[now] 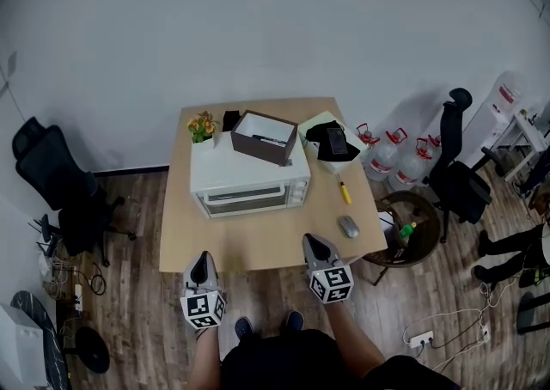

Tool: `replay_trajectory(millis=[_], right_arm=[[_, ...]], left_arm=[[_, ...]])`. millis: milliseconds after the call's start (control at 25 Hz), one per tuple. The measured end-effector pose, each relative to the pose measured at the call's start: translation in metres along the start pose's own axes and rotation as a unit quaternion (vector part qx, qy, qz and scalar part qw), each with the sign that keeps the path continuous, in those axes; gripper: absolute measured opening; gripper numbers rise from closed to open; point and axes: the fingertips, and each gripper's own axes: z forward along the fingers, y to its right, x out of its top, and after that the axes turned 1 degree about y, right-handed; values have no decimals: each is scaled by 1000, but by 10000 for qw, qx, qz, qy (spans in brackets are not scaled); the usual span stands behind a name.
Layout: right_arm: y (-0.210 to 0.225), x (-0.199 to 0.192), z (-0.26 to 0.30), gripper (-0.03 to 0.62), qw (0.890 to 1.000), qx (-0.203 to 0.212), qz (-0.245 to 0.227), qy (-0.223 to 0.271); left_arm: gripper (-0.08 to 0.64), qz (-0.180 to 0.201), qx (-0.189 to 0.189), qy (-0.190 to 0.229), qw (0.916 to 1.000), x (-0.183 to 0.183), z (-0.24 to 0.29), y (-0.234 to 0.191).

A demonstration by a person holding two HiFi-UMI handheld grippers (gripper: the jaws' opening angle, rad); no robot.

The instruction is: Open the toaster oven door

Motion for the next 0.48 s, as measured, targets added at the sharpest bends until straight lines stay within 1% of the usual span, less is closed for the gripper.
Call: replay_trajectory(millis=[120,200,280,360,480], right_arm=[[-3,0,-2,14,10000,-2,47,-5],[-2,-2,-3,14,9998,-26,201,-11],[-4,-6,-7,14,9993,-25,372,-10],[-7,-9,-8,14,9993,4,371,-31],[-9,-8,-10,14,9994,29,330,-49]], left_arm=[[3,64,-87,-38,9999,2,15,1],[3,40,-123,-93,9999,1,29,1],[3,100,-156,-178,9997,-3,41,1],[3,213,-187,-263,9993,-8,52,-1],[3,230,-237,-378,9987,-10,72,-4]])
